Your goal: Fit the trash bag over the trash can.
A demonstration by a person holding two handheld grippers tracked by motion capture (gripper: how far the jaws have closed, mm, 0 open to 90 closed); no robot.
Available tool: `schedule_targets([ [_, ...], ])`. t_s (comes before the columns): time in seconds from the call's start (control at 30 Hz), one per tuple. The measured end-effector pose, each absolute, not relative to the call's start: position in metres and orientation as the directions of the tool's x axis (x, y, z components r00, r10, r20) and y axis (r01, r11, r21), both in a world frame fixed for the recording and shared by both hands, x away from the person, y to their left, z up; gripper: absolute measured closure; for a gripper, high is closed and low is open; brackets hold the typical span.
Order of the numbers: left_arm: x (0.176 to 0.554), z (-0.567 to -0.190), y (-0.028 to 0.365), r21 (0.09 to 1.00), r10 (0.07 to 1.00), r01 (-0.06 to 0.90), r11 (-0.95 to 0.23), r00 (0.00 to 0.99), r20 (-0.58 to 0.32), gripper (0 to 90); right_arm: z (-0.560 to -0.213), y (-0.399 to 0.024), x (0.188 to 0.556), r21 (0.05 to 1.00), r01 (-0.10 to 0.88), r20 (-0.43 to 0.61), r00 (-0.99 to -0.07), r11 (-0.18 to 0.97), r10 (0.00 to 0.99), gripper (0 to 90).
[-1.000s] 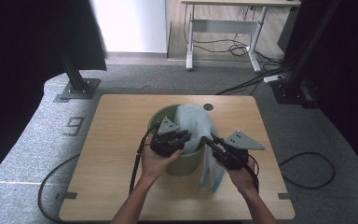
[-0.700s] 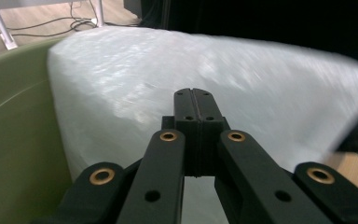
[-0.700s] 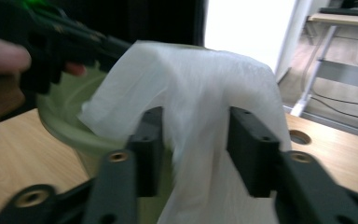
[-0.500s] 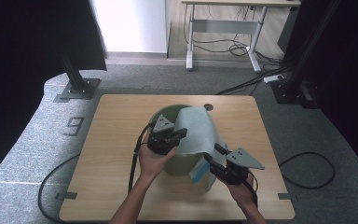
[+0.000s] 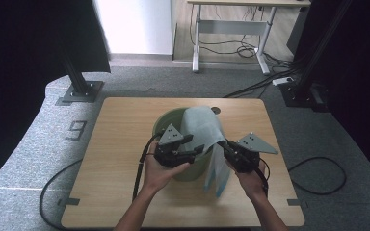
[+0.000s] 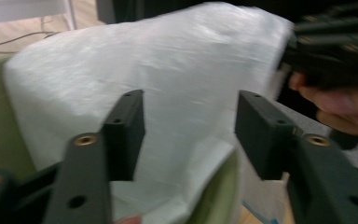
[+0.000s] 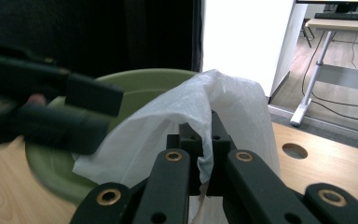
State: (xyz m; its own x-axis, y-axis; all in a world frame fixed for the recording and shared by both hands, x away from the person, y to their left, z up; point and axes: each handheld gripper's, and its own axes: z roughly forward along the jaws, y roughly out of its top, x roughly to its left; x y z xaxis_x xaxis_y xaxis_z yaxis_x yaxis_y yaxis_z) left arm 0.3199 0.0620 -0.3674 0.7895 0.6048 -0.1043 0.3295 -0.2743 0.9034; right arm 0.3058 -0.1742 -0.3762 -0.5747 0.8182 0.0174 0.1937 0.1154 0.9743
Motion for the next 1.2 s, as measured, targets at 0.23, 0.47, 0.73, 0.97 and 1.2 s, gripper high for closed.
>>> schedule_targets([
  [0.23,0.321,-0.373,0.049,0.896,0.627,0.321,-0.307,0.777,-0.064,37.2,-0.367,-0.165,0.308,0.974,0.187,0.003,-0.576,0.128,0.817,88.1],
  [0.47,0.331,-0.376,0.052,0.894,0.664,0.346,-0.284,0.744,-0.077,70.2,-0.369,-0.167,0.308,0.972,0.196,0.008,-0.578,0.130,0.816,87.0],
  [0.73,0.331,-0.375,0.054,0.897,0.641,0.343,-0.279,0.762,-0.092,89.6,-0.378,-0.170,0.304,0.973,0.191,0.010,-0.589,0.127,0.808,81.4],
  [0.97,0.323,-0.375,0.052,0.903,0.634,0.328,-0.279,0.769,-0.083,71.0,-0.375,-0.170,0.306,0.973,0.189,0.001,-0.586,0.135,0.810,88.1],
  [1.2,0.320,-0.375,0.044,0.897,0.639,0.322,-0.303,0.767,-0.060,41.9,-0.367,-0.166,0.315,0.971,0.200,0.011,-0.584,0.131,0.812,88.6],
])
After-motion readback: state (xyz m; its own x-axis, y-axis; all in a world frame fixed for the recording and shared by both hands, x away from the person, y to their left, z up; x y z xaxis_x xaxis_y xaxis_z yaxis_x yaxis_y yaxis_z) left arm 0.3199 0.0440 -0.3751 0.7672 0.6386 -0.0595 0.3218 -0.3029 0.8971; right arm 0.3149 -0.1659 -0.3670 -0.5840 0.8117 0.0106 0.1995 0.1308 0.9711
